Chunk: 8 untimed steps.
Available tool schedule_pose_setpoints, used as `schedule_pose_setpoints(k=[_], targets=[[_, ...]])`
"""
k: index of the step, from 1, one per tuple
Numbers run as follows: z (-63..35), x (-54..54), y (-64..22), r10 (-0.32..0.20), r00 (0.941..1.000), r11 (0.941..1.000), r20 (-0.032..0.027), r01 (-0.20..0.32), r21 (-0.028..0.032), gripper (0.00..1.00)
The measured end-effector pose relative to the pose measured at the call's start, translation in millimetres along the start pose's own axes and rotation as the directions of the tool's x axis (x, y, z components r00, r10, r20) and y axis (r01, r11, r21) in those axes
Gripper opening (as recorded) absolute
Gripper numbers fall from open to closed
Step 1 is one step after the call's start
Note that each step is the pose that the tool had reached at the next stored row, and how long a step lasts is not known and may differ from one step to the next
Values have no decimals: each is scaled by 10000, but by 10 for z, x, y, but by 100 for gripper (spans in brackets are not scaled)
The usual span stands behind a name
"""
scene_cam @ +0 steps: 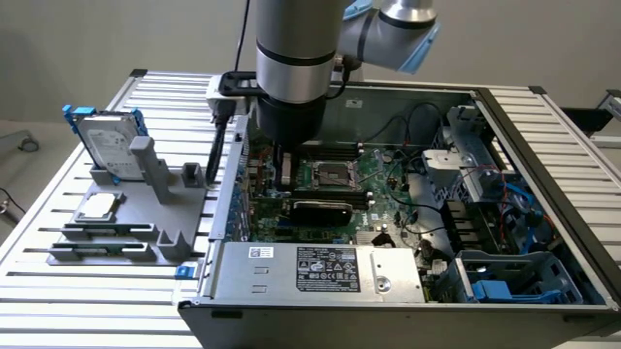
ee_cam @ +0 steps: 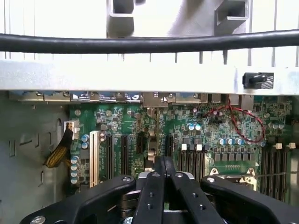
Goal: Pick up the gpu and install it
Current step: 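Press down on the gpu until it lock into place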
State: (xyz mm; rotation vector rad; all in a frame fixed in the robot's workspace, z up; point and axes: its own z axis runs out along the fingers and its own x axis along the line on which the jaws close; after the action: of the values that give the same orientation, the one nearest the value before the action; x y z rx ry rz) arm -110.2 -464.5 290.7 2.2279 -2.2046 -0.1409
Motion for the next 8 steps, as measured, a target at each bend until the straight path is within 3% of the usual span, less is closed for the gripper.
schedule_pose_setpoints(k=[4, 8], targets=[[5, 0, 78, 16, 9997, 10000, -242, -16, -6, 11], [10, -1, 151, 35, 9986, 10000, -529, -36, -16, 11]])
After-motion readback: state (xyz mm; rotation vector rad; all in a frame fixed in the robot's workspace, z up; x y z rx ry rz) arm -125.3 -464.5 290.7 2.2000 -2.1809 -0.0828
